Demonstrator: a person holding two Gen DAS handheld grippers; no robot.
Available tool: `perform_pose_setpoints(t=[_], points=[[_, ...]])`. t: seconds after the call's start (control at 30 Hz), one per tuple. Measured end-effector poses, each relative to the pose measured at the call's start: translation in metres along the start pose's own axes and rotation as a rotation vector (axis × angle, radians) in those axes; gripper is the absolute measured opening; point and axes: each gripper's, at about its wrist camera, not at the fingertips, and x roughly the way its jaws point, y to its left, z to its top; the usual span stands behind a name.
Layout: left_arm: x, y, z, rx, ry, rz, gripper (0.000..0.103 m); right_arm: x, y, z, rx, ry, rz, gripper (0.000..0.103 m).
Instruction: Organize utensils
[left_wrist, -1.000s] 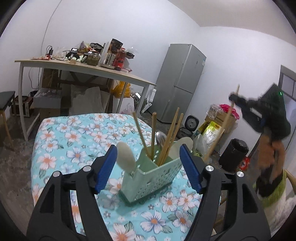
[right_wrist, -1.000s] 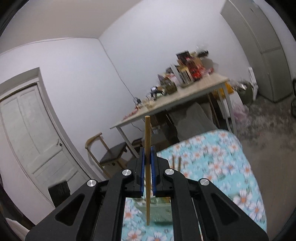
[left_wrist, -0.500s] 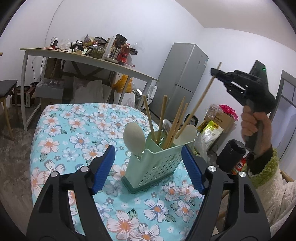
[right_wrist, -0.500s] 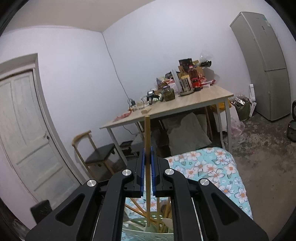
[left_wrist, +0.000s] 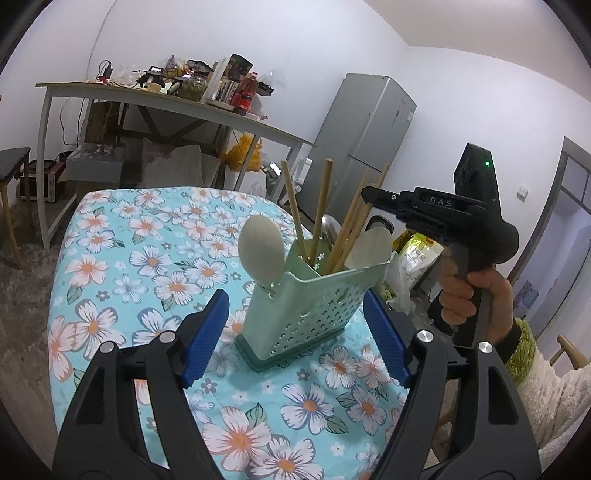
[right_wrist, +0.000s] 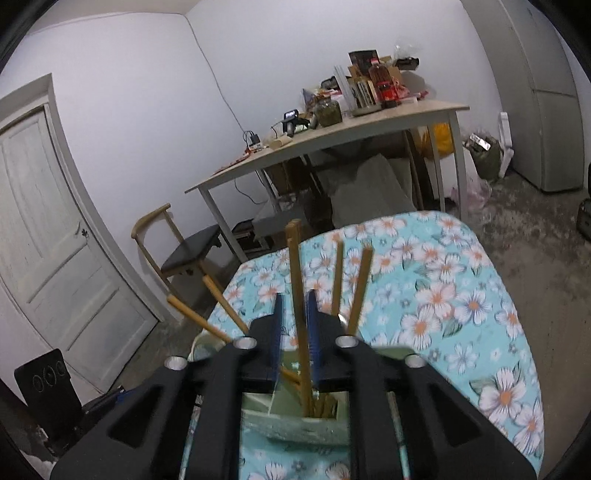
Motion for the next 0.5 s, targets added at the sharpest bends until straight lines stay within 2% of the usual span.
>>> perform_pose_setpoints(t=[0.3, 0.5], points=[[0.005, -0.017, -0.007, 0.008, 0.025, -0.008, 0.078, -0.041, -0.012, -0.017, 0.036, -0.047, -0.006, 0.052], [0.006, -0.031, -0.011, 0.004, 0.027, 0.044, 0.088, -0.071, -0.018, -0.044, 0.031, -0.064, -0.077, 0.072]])
